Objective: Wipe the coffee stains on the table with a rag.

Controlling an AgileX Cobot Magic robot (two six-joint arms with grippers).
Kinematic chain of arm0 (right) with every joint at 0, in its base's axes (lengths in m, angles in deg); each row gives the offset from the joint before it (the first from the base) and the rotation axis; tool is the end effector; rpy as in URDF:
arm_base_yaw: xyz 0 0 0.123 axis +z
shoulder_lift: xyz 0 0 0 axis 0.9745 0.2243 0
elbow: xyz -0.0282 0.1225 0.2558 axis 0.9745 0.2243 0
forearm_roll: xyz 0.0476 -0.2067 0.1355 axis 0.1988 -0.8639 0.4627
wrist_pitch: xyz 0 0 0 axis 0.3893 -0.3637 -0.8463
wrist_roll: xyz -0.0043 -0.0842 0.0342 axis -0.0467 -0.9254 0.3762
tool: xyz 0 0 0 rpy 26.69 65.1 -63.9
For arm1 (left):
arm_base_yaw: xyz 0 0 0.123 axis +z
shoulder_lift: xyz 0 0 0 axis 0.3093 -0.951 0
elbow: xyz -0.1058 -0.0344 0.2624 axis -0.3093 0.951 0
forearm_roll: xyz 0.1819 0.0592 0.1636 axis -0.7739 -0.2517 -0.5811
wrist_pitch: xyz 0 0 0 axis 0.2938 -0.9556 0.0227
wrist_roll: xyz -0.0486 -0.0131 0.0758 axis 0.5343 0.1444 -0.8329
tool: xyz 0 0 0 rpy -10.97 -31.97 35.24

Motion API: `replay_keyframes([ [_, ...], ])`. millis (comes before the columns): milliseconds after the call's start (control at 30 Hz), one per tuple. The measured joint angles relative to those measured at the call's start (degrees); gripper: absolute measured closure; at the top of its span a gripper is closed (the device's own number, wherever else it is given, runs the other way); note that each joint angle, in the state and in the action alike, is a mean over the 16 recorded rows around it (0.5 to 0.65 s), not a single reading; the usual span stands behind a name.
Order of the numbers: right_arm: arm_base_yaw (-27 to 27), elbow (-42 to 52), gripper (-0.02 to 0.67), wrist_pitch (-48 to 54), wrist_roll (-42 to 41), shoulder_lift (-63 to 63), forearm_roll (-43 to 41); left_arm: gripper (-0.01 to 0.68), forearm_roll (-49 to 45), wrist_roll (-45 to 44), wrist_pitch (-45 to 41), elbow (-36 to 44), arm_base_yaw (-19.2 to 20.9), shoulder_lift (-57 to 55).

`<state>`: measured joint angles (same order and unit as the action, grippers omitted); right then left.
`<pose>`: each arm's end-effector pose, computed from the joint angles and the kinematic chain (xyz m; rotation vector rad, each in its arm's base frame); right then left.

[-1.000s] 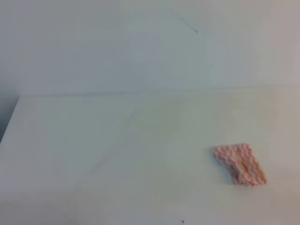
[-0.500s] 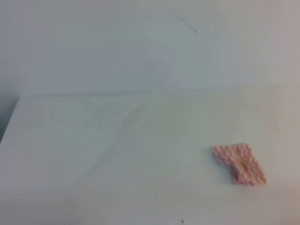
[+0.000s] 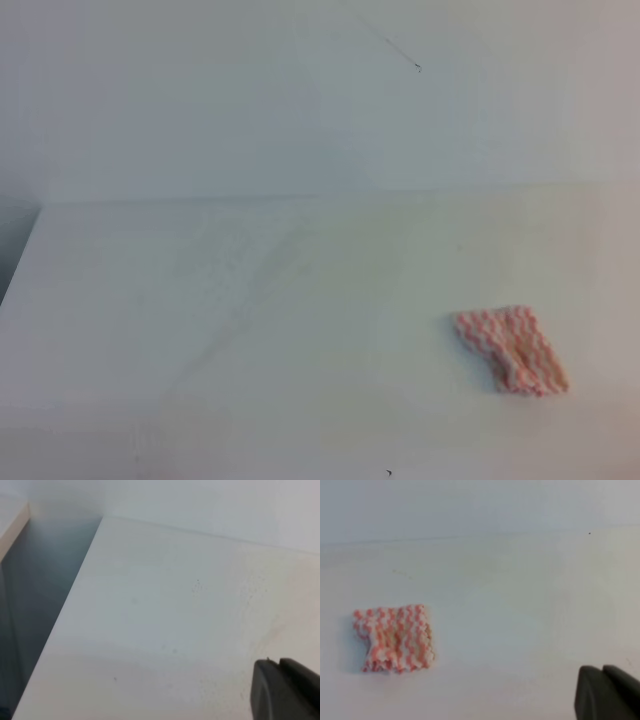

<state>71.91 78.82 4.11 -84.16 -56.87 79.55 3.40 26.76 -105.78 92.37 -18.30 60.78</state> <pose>0.0529 -0.0011 0.1823 0.0540 1.8096 -0.0267 0.0537 -0.0026 0.1715 -0.2441 1.8002 -0.2370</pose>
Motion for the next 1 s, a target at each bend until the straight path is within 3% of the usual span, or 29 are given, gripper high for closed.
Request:
replay_keyframes([
  [1000, 0.0, 0.0, 0.653, -0.3, 0.6, 0.0, 0.1, 0.672, 0.0, 0.0, 0.0, 0.0, 0.0, 0.0],
])
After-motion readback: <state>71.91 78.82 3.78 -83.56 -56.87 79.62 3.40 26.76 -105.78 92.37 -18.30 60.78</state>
